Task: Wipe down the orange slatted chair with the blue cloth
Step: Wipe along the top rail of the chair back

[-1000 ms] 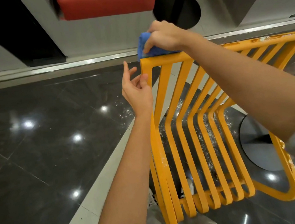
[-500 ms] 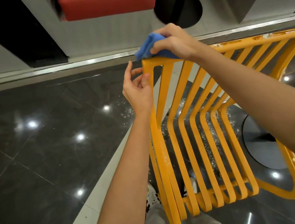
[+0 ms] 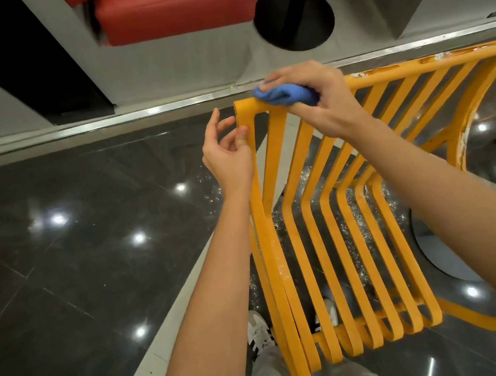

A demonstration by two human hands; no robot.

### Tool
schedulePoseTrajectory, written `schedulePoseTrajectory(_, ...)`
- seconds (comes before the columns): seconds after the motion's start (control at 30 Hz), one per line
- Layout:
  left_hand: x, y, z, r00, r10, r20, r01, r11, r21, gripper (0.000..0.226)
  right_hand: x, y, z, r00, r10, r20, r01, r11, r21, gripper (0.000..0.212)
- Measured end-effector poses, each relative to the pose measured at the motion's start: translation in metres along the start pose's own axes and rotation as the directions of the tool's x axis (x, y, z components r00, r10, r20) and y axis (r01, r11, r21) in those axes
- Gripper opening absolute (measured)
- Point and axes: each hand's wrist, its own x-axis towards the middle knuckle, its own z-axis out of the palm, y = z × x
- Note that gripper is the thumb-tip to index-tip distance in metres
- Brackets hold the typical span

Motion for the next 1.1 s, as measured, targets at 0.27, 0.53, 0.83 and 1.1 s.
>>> schedulePoseTrajectory(0.27,0.001,-0.002,-0.001,1.000,-0.024,-0.001,0.023,0.997,-0.071,0.050,0.019,-0.033,0.034,0.984,0.024,0.176,0.007,0.985,-0.171,0.055)
schedulePoseTrajectory(0.53,-0.002,0.001,0.001,0.999,-0.042,-0.015,0.041,0.998,-0.042,0.051,0.005,-0.007,0.024,0.995,0.080,-0.065,-0.092,0.977,-0.195,0.039)
schedulePoseTrajectory(0.83,-0.001,-0.002,0.000,1.000,-0.021,0.002,0.022,0.998,-0.065,0.055,0.004,-0.026,0.055,0.998,-0.067,-0.011,0.064,0.980,-0.188,0.044)
schedulePoseTrajectory(1.1,0.003,-0.005,-0.001,0.999,-0.014,0.042,0.012,0.999,0.051,0.061,-0.036,0.021,-0.006,0.966,0.138,-0.217,-0.179,0.967,-0.183,0.042)
